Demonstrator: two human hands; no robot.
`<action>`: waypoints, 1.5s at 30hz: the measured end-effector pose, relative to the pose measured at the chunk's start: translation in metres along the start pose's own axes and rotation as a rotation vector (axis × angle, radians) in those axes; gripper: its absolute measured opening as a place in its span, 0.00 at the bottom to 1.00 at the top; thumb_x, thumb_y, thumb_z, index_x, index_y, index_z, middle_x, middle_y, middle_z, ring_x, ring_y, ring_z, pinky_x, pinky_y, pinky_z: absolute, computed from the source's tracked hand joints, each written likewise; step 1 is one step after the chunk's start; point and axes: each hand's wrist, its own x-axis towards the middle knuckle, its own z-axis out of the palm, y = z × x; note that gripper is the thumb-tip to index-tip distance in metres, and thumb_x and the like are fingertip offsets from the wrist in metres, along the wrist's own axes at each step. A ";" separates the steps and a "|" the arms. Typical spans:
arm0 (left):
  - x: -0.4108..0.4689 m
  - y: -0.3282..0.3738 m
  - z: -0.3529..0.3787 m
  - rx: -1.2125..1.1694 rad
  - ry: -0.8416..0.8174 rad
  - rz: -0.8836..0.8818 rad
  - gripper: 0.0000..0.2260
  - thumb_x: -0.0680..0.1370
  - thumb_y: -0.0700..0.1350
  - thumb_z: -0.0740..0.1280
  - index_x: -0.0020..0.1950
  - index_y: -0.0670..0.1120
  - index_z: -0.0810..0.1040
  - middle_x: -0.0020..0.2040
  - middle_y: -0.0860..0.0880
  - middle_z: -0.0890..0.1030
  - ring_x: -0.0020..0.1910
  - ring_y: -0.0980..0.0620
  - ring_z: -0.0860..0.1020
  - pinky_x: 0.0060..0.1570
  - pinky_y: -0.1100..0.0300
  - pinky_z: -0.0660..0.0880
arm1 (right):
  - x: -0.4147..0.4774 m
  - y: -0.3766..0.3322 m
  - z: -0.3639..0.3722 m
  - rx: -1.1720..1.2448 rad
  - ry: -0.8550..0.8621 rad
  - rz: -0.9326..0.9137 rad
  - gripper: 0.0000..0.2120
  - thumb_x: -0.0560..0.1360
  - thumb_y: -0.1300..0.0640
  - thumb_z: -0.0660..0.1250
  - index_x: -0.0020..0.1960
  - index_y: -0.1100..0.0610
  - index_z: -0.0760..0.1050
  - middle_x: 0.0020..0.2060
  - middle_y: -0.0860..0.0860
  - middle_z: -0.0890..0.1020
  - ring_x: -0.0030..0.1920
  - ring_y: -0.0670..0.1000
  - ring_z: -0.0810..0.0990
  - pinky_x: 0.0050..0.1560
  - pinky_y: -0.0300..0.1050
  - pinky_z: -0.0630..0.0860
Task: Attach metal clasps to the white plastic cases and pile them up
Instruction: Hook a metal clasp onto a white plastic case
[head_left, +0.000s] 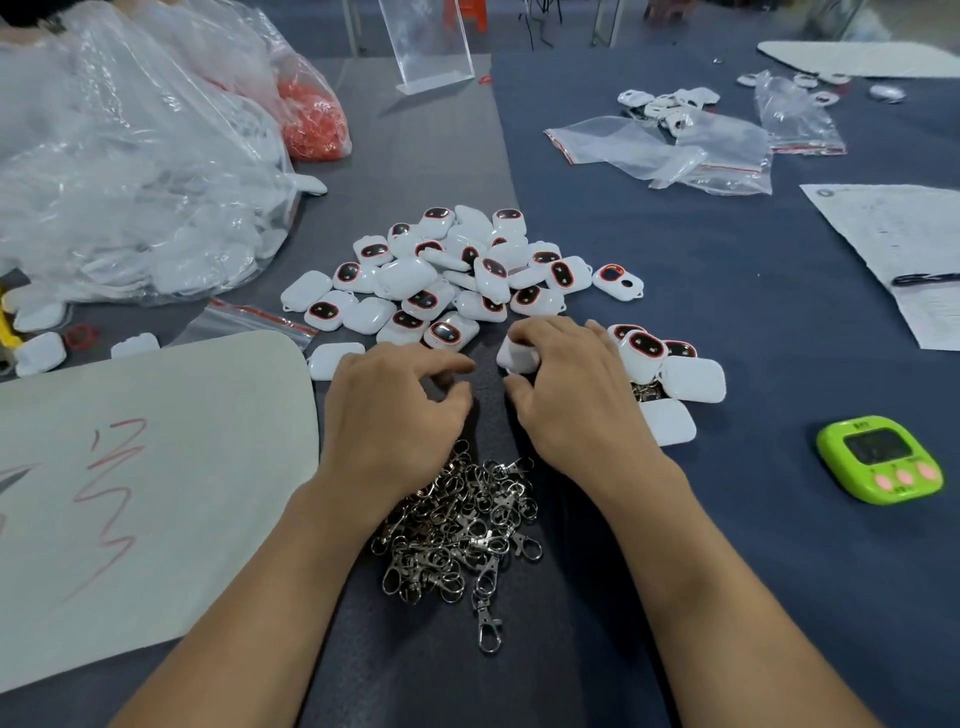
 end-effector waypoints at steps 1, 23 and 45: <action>0.000 -0.001 -0.004 -0.020 -0.063 0.002 0.08 0.70 0.55 0.72 0.48 0.59 0.87 0.41 0.60 0.82 0.46 0.55 0.80 0.53 0.54 0.76 | 0.001 -0.001 -0.002 0.008 0.003 -0.003 0.17 0.75 0.54 0.72 0.63 0.51 0.77 0.60 0.48 0.80 0.64 0.52 0.75 0.78 0.47 0.53; 0.003 -0.016 -0.007 -0.231 -0.136 -0.005 0.04 0.72 0.53 0.76 0.45 0.62 0.86 0.38 0.69 0.83 0.42 0.71 0.80 0.43 0.76 0.72 | -0.017 0.000 -0.009 -0.130 -0.032 -0.005 0.24 0.75 0.50 0.69 0.71 0.53 0.75 0.75 0.53 0.70 0.77 0.53 0.63 0.79 0.47 0.43; -0.003 -0.009 -0.017 -0.006 -0.296 0.071 0.14 0.74 0.46 0.72 0.57 0.60 0.84 0.52 0.60 0.83 0.51 0.57 0.79 0.57 0.57 0.77 | -0.014 -0.009 -0.006 0.530 0.168 0.078 0.08 0.77 0.53 0.71 0.43 0.44 0.73 0.36 0.43 0.81 0.36 0.42 0.77 0.35 0.30 0.70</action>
